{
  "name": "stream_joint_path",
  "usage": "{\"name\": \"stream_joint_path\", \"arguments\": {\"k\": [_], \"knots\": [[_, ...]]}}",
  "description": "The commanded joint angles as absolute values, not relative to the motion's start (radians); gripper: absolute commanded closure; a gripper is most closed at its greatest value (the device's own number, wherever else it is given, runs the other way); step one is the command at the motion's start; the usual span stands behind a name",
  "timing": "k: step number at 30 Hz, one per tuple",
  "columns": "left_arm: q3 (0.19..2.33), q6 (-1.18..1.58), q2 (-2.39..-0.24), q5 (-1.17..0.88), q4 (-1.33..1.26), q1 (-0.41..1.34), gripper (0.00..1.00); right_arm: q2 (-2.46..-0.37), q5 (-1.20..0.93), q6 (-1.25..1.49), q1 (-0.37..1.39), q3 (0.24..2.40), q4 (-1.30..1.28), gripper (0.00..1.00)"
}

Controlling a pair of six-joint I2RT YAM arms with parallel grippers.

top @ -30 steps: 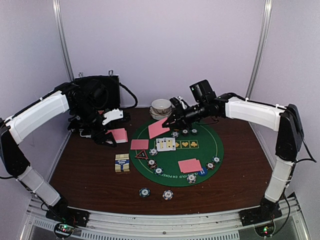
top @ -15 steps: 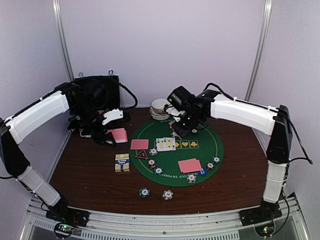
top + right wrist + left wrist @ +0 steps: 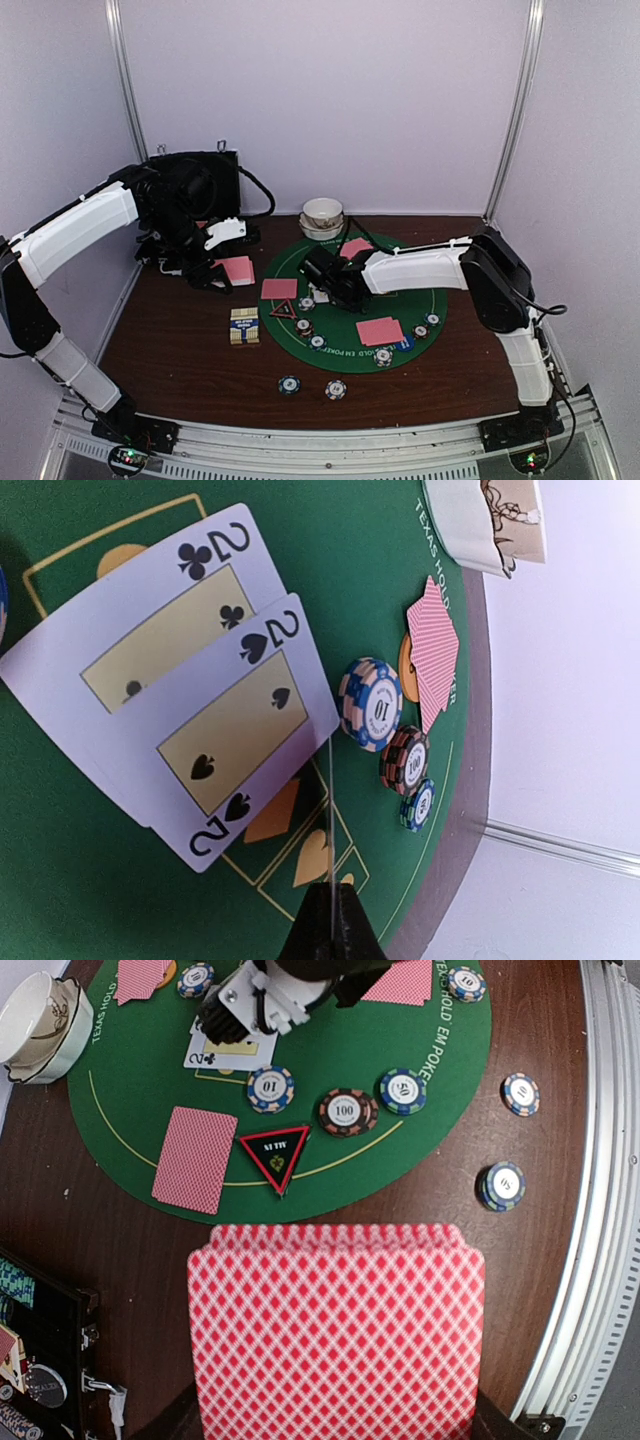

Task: Distribute texas hold em gaming equipment
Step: Flop the poker card in the community card area.

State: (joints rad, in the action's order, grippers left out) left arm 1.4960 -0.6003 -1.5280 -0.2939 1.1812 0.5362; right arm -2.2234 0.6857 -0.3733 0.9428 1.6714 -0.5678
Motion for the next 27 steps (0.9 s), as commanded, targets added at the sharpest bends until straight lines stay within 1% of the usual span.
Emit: {"name": "stream_joint_path", "arguments": {"k": [1,3,4,5,6,7,10,12,15,21,24,27], "knots": [[1.505,-0.603,-1.511,-0.298,1.165,0.529,1.0,-2.25,0.77,-0.451,0.963,1.667,-0.45,1.0],[1.505,-0.604,-1.512,-0.299,1.165,0.529,1.0,-2.26,0.762,-0.451,0.965,1.666,-0.454,1.0],[1.505,-0.605,-1.512,-0.299,1.164,0.529,1.0,-2.263,0.758,-0.448,0.966,1.667,-0.465,0.96],[1.505,-0.604,-1.513,-0.298,1.164,0.529,1.0,-2.264,0.75,-0.443,0.967,1.667,-0.475,0.83],[1.505,-0.604,-1.513,-0.298,1.165,0.528,1.0,-2.261,0.74,-0.438,0.969,1.662,-0.484,0.72],[1.506,-0.604,-1.514,-0.298,1.164,0.529,1.0,-2.257,0.731,-0.431,0.971,1.656,-0.49,0.64],[1.505,-0.606,-1.516,-0.301,1.164,0.529,1.0,-2.229,0.704,-0.401,0.974,1.627,-0.503,0.42],[1.506,-0.606,-1.517,-0.302,1.164,0.529,1.0,-2.207,0.702,-0.384,0.974,1.607,-0.507,0.32],[1.507,-0.605,-1.516,-0.303,1.165,0.529,1.0,-2.18,0.701,-0.371,0.974,1.583,-0.516,0.26],[1.513,-0.607,-1.519,-0.309,1.18,0.529,1.0,-2.131,0.673,-0.319,0.974,1.548,-0.561,0.21],[1.512,-0.607,-1.518,-0.309,1.181,0.529,1.0,-2.102,0.661,-0.254,0.963,1.549,-0.584,0.19],[1.513,-0.606,-1.518,-0.31,1.18,0.529,1.0,-2.063,0.623,-0.143,0.93,1.583,-0.635,0.14]]}}
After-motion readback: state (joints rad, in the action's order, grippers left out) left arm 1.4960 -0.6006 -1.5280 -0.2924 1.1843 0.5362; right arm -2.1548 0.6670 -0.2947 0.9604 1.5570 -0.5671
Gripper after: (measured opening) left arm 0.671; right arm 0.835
